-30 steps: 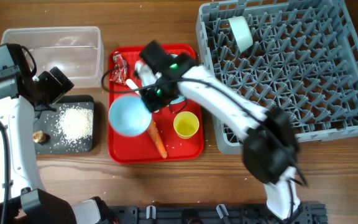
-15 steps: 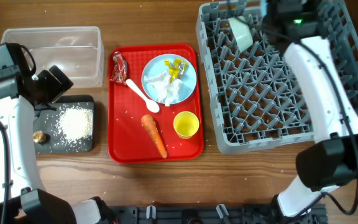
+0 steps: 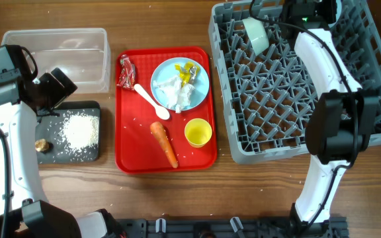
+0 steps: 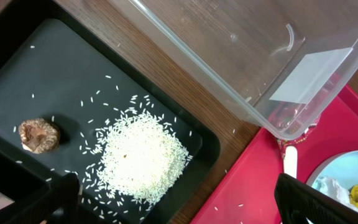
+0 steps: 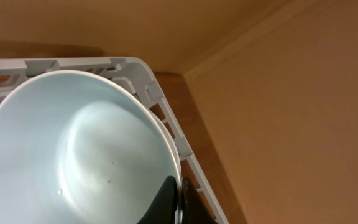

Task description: Sort waste into correct bins and load items into the dishwasher rack

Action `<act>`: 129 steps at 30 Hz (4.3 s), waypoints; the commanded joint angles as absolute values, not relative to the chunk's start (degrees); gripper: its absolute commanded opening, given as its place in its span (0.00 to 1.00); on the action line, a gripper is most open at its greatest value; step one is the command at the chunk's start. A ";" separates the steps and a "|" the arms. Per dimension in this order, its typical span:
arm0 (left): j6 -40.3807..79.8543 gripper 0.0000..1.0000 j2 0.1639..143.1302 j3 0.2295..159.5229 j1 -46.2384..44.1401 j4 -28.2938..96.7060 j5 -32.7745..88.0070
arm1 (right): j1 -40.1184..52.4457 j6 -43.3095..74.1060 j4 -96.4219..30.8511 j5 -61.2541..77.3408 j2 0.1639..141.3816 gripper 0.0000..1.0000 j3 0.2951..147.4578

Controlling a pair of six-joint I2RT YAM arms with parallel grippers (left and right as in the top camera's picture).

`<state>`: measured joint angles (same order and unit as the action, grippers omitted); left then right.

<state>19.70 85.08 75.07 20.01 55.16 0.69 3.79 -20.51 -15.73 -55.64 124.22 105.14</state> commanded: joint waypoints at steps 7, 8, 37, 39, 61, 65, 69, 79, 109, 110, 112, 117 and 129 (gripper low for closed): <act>19.75 1.00 85.25 75.77 20.27 54.83 0.05 | 2.28 -22.87 -14.85 -57.52 128.29 0.04 105.62; 19.77 1.00 85.25 75.77 20.27 54.81 -0.12 | 2.28 -23.75 -14.09 -57.69 128.29 0.04 105.62; 19.77 1.00 85.25 75.77 20.27 53.95 -0.12 | 11.66 -39.72 -6.46 -60.38 129.03 0.04 97.76; 19.77 1.00 85.25 75.77 20.27 53.98 -0.12 | 12.64 -36.91 -9.19 -60.40 129.03 0.04 97.76; 19.79 1.00 85.25 75.77 20.27 53.56 -0.10 | 16.01 -59.27 31.94 -79.02 127.61 1.00 97.80; 19.79 1.00 85.25 75.77 20.27 53.49 -0.10 | 15.59 -54.04 32.29 -80.12 127.61 1.00 97.80; 19.79 1.00 85.25 75.77 20.27 53.04 -0.10 | 15.05 -51.55 31.07 -79.99 127.61 0.98 97.80; 19.79 1.00 85.30 75.77 20.27 53.06 -0.08 | 13.19 6.74 -25.04 0.84 103.46 0.92 102.52; 20.01 1.00 85.30 75.77 20.27 53.36 0.16 | -16.47 27.46 -16.01 14.55 126.82 0.55 102.08; 20.01 1.00 85.30 75.77 20.25 53.36 0.16 | -16.47 27.59 -15.64 14.57 127.17 0.55 102.08; 19.97 1.00 85.30 75.77 20.25 53.36 0.10 | -16.47 29.02 -13.72 14.06 127.96 0.43 102.08; 19.97 1.00 85.30 75.77 20.27 53.39 0.12 | -16.47 30.57 -12.23 13.28 128.03 0.04 102.08; 19.99 1.00 85.30 75.77 20.27 53.39 0.12 | -15.66 25.52 -12.95 12.45 127.26 0.37 102.08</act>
